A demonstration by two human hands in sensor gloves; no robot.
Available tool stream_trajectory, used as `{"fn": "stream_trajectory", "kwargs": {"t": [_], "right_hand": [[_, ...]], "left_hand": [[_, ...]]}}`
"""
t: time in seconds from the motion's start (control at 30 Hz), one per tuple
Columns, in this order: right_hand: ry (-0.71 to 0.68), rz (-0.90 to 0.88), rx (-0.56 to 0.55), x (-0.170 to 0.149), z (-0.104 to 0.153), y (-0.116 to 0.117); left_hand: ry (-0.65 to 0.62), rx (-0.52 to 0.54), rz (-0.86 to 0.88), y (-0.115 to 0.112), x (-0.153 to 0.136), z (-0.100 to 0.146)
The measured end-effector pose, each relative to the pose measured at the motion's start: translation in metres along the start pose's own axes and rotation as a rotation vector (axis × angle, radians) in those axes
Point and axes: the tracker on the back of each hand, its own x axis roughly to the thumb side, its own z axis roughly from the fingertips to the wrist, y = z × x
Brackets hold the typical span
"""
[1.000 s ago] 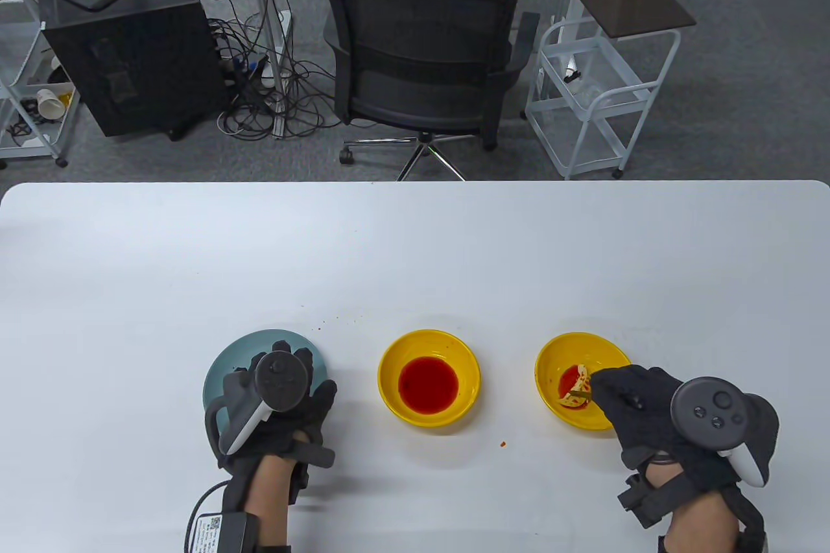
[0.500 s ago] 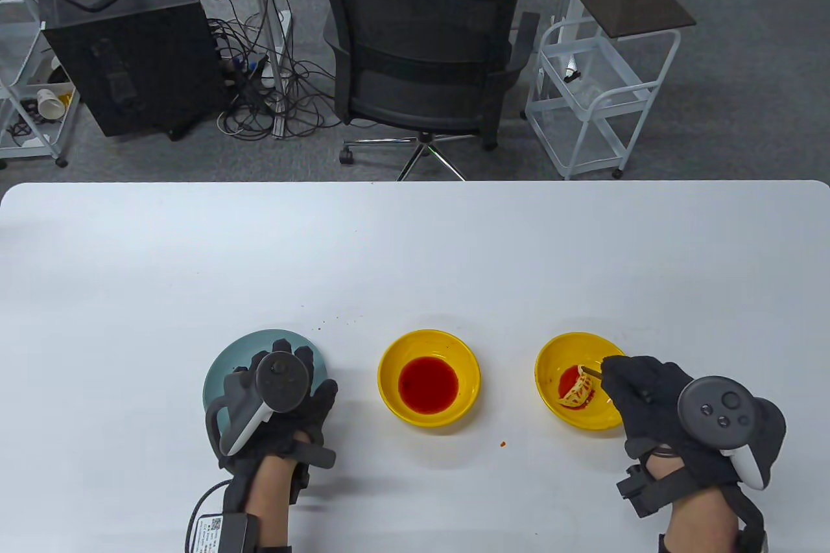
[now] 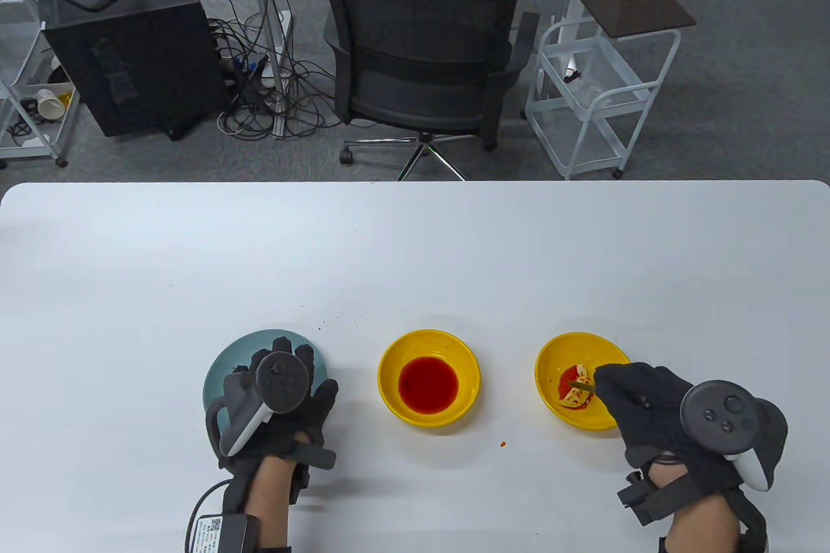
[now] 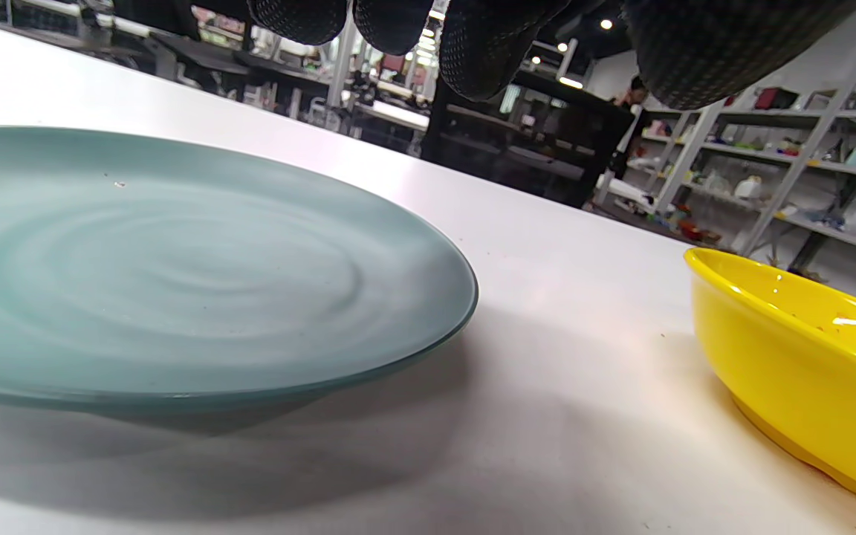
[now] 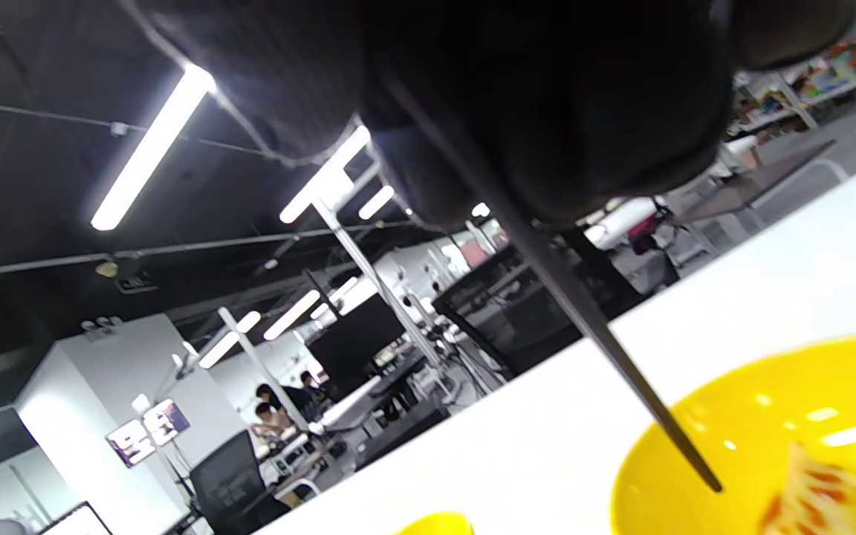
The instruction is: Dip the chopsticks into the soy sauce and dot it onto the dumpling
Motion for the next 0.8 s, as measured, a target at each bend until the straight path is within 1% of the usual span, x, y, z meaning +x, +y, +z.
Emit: {"fn": "stream_trajectory", "kwargs": {"t": [0.13,0.23,0.37,0.43,0.47,0.5,0.57,0.7,0.8], "right_hand": [[-0.110,-0.018,-0.059,0.012,0.002,0.001],[-0.218,-0.021,-0.112,0.024,0.003,0.008],[-0.370,0.001,-0.142,0.047,0.006,0.025],[-0.412,0.004,-0.142,0.054,0.007,0.033],[-0.448,0.012,-0.127,0.061,0.008,0.042],[-0.458,0.017,-0.121,0.063,0.008,0.046],[-0.490,0.046,-0.084,0.072,0.008,0.061],[-0.510,0.068,-0.004,0.079,0.006,0.083],[-0.511,0.091,0.030,0.079,0.004,0.093]], "left_hand": [[-0.011,0.004,-0.003,0.000,0.002,0.001],[-0.020,0.007,-0.006,0.000,0.005,0.002],[-0.029,0.009,-0.010,0.000,0.007,0.003],[-0.029,0.008,-0.010,0.000,0.007,0.002],[-0.028,0.007,-0.010,0.000,0.007,0.003],[-0.027,0.006,-0.010,0.000,0.007,0.003],[-0.026,0.007,-0.010,0.000,0.007,0.003],[-0.021,0.002,-0.010,0.000,0.006,0.003],[-0.020,0.000,-0.008,0.000,0.006,0.003]]}}
